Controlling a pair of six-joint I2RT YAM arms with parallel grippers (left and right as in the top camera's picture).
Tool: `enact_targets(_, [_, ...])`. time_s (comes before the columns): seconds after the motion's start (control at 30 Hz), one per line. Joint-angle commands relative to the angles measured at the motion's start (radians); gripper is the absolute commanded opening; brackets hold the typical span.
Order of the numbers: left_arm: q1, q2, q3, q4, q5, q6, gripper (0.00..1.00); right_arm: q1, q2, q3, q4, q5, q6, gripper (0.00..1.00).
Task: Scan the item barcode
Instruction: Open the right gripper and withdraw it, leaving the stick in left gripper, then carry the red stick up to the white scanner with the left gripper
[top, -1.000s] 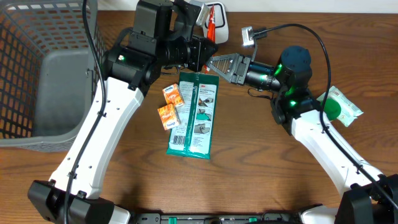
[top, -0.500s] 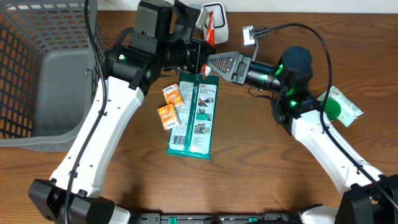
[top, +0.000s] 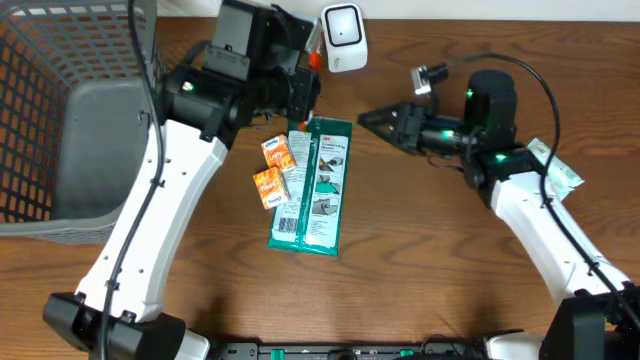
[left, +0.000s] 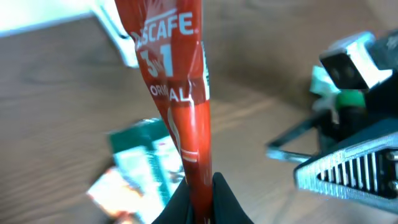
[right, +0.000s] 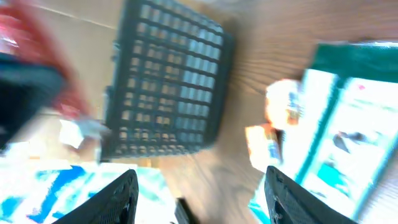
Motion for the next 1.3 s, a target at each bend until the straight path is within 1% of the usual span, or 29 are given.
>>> enact_targets(0.0, [-0.01,0.009,0.138,-0.053,-0.222,0.095,0.07,-0.038,-0.01,0.008,-0.123,0.014,-0.218,0.61])
enact_targets(0.1, [-0.015,0.049,0.246,-0.115,-0.275,0.153,0.07,-0.056,-0.01,0.008,-0.281,0.112,-0.303,0.61])
enact_targets(0.23, [-0.02,0.152,0.409,-0.189,-0.377,0.202,0.07,-0.068,-0.01,0.008,-0.473,0.279,-0.391,0.62])
enact_targets(0.3, [-0.027,0.2,0.449,-0.19,-0.41,0.25,0.07,-0.066,-0.01,0.008,-0.545,0.354,-0.412,0.63])
enact_targets(0.4, [-0.043,0.26,0.453,-0.135,-0.446,0.343,0.07,-0.053,-0.01,0.008,-0.65,0.484,-0.44,0.67])
enact_targets(0.43, [-0.049,0.282,0.453,-0.115,-0.446,0.381,0.07,-0.048,-0.01,0.008,-0.679,0.532,-0.439,0.7])
enact_targets(0.47, [-0.053,0.302,0.453,-0.094,-0.446,0.409,0.07,-0.043,-0.01,0.008,-0.7,0.571,-0.439,0.8])
enact_targets(0.5, [-0.054,0.322,0.453,-0.076,-0.446,0.432,0.07,-0.039,-0.01,0.008,-0.719,0.612,-0.439,0.99])
enact_targets(0.63, [-0.056,0.407,0.453,0.01,-0.446,0.525,0.07,-0.036,-0.01,0.008,-0.735,0.681,-0.439,0.99])
enact_targets(0.7, [-0.056,0.446,0.453,0.058,-0.446,0.537,0.07,-0.036,-0.01,0.008,-0.735,0.68,-0.439,0.99])
enact_targets(0.83, [-0.056,0.529,0.453,0.169,-0.449,0.609,0.07,-0.036,-0.01,0.008,-0.735,0.68,-0.439,0.99])
enact_targets(0.9, [-0.056,0.57,0.453,0.228,-0.453,0.621,0.07,-0.036,-0.01,0.008,-0.736,0.68,-0.439,0.99])
enact_targets(1.0, [-0.055,0.634,0.453,0.33,-0.498,0.63,0.07,-0.036,-0.01,0.008,-0.736,0.68,-0.439,0.99])
enact_targets(1.17, [-0.055,0.757,0.453,0.496,-0.578,0.761,0.07,-0.036,-0.01,0.008,-0.736,0.68,-0.439,0.99])
enact_targets(1.2, [-0.055,0.795,0.453,0.545,-0.611,0.801,0.07,-0.036,-0.01,0.008,-0.736,0.68,-0.439,0.99])
enact_targets(1.27, [-0.055,0.838,0.453,0.595,-0.636,0.867,0.07,-0.036,-0.01,0.008,-0.736,0.68,-0.439,0.99])
